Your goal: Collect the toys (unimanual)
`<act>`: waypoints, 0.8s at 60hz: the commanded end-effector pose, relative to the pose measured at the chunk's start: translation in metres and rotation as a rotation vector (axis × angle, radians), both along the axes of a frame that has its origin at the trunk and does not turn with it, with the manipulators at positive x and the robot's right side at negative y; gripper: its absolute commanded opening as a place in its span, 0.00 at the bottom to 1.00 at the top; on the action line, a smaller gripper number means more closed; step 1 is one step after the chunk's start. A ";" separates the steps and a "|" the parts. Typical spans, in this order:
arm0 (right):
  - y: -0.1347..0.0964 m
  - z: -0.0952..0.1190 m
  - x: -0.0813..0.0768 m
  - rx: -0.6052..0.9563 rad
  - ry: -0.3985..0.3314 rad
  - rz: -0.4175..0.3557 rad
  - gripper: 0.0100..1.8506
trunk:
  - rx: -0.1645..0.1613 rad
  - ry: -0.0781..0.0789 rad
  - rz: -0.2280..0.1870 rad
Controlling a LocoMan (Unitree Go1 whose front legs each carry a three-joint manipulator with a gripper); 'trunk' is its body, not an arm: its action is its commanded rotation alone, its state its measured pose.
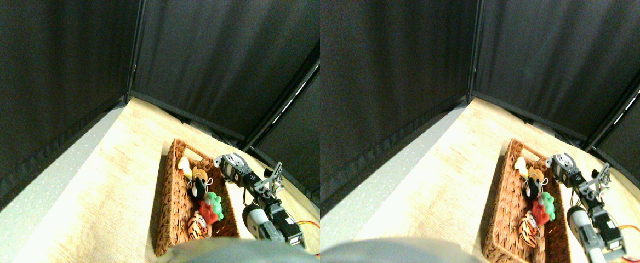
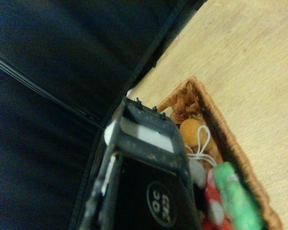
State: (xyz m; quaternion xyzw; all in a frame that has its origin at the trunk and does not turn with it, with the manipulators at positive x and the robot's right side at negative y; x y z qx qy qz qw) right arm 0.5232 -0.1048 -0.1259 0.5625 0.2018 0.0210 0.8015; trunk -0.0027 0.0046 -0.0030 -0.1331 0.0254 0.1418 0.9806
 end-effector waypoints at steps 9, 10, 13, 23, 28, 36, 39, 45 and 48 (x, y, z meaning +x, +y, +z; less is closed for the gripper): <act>0.002 -0.005 -0.001 0.012 0.052 0.006 0.14 | 0.008 0.021 0.013; 0.002 -0.004 -0.001 0.010 0.063 0.016 0.20 | 0.008 0.021 0.013; 0.000 -0.005 -0.001 0.009 0.086 0.029 0.37 | 0.012 0.022 0.007; -0.006 -0.003 -0.003 -0.032 0.076 0.042 0.59 | 0.023 0.025 -0.008; -0.011 -0.001 -0.006 -0.043 0.065 0.009 0.59 | 0.028 0.025 -0.019; -0.020 0.001 -0.008 -0.039 0.032 -0.014 0.54 | 0.042 0.021 -0.039; -0.028 0.002 -0.008 -0.024 0.015 -0.045 0.47 | 0.049 0.019 -0.049; -0.049 0.001 -0.006 -0.027 -0.029 -0.108 0.36 | 0.067 0.020 -0.082; -0.059 0.002 -0.008 -0.052 -0.045 -0.153 0.33 | 0.078 0.020 -0.102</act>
